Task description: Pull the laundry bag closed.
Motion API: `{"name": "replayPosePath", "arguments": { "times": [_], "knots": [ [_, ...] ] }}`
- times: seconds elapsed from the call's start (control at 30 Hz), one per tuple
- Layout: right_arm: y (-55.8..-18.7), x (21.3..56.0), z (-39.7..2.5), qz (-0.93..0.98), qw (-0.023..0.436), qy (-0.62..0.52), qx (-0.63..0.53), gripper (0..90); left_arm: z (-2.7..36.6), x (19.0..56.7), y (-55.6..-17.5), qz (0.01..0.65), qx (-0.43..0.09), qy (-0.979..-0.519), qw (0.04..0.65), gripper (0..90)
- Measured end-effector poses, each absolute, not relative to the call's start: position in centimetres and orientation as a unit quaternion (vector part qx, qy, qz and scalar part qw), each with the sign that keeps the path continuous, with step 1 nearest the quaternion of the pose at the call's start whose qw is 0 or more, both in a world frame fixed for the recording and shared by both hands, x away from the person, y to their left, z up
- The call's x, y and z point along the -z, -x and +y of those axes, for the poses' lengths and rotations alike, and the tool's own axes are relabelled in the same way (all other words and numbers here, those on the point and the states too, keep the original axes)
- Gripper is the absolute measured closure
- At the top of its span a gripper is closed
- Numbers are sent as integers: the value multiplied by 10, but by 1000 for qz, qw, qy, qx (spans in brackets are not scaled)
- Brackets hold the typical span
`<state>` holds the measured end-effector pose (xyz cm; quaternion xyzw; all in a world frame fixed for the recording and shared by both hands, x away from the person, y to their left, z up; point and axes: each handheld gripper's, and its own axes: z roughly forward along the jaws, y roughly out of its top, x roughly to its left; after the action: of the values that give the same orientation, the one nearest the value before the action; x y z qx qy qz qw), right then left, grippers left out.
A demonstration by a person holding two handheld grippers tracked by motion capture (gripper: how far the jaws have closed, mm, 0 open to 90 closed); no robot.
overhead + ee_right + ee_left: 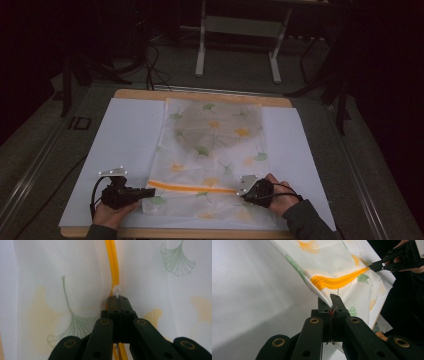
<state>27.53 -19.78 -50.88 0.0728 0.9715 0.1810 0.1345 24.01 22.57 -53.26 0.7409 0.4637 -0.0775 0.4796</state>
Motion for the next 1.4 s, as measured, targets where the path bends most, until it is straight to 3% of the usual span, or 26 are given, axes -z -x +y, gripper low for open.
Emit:
{"name": "replayPosePath", "arguments": {
  "times": [1.4],
  "knots": [
    [-275,503,-220,973,142,-81,-161,900,226,532,-240,464,77,-741,479,884]
  ]
}}
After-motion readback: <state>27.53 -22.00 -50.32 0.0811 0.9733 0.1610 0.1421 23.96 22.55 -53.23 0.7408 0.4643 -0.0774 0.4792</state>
